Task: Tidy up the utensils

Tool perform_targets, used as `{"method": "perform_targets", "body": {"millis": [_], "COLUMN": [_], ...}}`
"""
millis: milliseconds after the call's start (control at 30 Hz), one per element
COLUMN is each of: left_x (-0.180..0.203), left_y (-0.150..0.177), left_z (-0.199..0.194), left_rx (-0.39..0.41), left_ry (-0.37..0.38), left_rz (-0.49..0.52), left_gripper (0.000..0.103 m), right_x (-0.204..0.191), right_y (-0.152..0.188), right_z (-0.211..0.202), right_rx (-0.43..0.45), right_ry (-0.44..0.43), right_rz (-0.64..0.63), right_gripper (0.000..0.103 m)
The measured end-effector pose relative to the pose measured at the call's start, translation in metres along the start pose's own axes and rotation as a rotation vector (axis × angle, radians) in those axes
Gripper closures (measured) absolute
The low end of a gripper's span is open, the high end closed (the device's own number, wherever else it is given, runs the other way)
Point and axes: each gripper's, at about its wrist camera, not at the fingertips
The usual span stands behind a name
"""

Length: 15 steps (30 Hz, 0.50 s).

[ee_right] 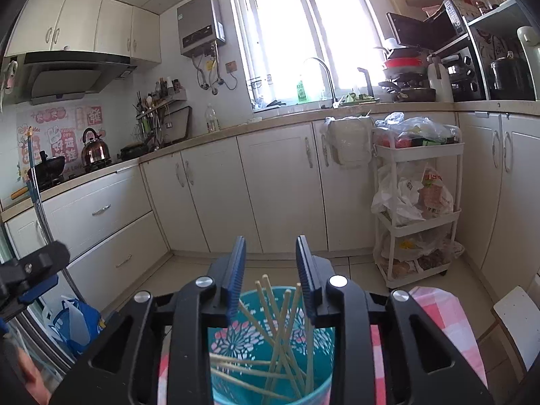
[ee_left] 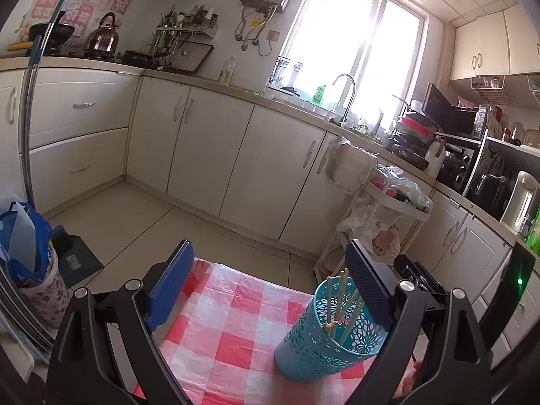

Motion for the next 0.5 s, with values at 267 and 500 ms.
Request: {"method": "perform_targets", "body": {"millis": [267,500], "left_x": [0.009,0.024], "left_y": [0.005,0.016], "left_z": [0.003,0.016], "left_rx": [-0.032,-0.151], "left_ry": [-0.033,-0.036], "left_rz": [0.046,0.124], "left_gripper": [0.011,0.008], "right_x": [0.034,0.051], "right_y": [0.047,0.073], "right_z": [-0.033,-0.05], "right_rx": [-0.143,-0.287], "right_ry": [0.048,0.129], "right_rz": [-0.01,0.039], "right_gripper": [0.048,0.043]}}
Point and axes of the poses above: each gripper's, at about its wrist camera, not at the fingertips, and z roughly the way its jaws point, x to its right, y to its underside, and after that the axes turned 9 degrees about y, right-handed
